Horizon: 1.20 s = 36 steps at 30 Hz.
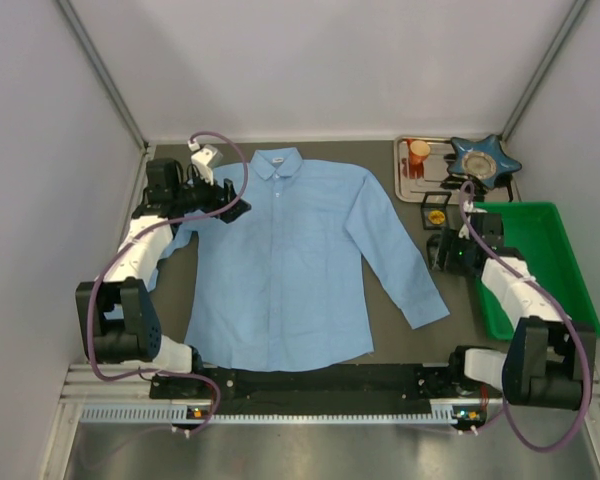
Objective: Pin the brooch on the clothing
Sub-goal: Pick up the brooch from the brooch box.
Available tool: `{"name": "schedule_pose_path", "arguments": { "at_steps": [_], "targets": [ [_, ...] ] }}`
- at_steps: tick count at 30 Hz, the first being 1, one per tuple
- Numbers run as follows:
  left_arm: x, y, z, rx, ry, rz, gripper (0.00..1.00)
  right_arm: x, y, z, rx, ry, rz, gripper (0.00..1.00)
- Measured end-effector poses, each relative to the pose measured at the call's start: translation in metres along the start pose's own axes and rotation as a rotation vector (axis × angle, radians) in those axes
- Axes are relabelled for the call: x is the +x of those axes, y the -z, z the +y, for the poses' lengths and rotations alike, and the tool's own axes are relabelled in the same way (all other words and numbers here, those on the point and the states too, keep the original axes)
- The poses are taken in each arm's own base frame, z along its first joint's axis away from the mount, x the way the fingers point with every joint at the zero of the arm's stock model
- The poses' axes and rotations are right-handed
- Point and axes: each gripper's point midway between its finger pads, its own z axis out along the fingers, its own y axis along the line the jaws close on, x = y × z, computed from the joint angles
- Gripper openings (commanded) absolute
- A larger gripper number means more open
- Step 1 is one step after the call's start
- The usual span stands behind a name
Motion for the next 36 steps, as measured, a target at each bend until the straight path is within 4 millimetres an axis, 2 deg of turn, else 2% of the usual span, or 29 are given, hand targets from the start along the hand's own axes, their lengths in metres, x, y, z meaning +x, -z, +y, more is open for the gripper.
{"name": "schedule_pose_path", "arguments": {
  "at_steps": [4,9,15,19,36],
  "targets": [
    [0.001,-0.001,0.001,-0.003,0.004,0.002,0.93,-0.005,-0.011,-0.008,0.045,-0.013,-0.016,0.60],
    [0.001,-0.001,0.001,-0.003,0.006,0.003,0.93,-0.015,-0.022,-0.009,0.055,-0.019,-0.048,0.60],
    [0.003,-0.002,0.003,-0.010,0.008,0.006,0.93,-0.016,-0.032,-0.009,0.055,-0.031,-0.047,0.57],
    [0.004,-0.002,0.005,-0.017,0.011,0.011,0.93,-0.019,-0.035,-0.007,0.050,-0.035,-0.060,0.50],
    [0.013,-0.007,0.010,-0.021,0.031,0.033,0.93,-0.029,-0.047,-0.002,0.038,-0.033,-0.095,0.50]
  ]
}}
